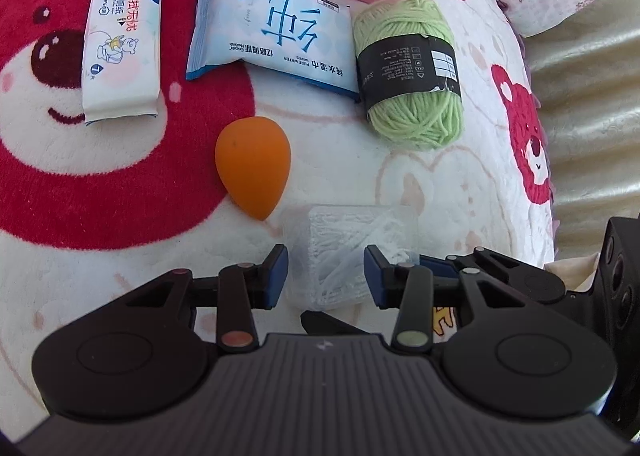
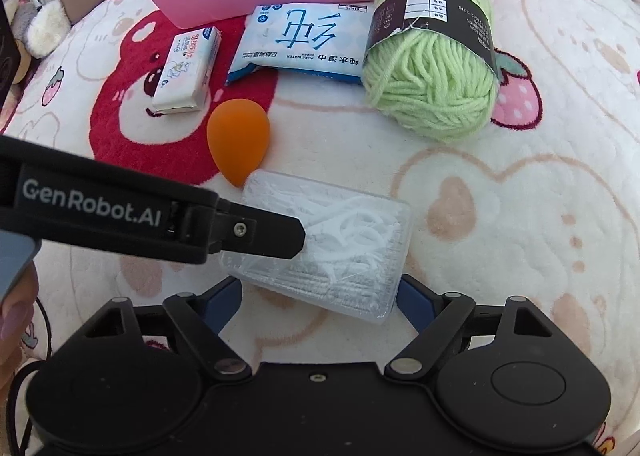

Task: Organize objects
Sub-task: 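Close the left gripper on the clear floss-pick box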

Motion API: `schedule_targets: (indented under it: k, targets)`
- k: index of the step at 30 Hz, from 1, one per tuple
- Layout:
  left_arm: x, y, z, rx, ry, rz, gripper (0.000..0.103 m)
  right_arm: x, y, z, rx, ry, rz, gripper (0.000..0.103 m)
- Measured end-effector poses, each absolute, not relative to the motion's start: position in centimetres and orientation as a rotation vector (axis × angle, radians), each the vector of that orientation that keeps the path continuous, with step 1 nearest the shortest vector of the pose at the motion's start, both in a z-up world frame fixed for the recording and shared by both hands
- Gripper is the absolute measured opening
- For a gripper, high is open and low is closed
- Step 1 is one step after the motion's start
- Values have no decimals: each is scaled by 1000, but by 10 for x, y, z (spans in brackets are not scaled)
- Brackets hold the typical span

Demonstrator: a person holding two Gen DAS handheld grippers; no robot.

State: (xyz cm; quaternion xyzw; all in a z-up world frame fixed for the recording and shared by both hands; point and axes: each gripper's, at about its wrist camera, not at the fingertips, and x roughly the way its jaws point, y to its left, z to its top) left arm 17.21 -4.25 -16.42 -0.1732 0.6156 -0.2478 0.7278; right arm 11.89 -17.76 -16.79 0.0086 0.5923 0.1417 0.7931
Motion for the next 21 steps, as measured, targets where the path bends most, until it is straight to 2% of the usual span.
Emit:
schedule_targets:
  k: [10, 21]
  targets:
    - [170, -50, -160, -309, 1342, -559, 43, 127, -177, -172, 30, 1274, 323, 94]
    - [174, -44, -168, -379, 1360, -549, 46, 130, -175, -172, 65, 1288, 341, 101]
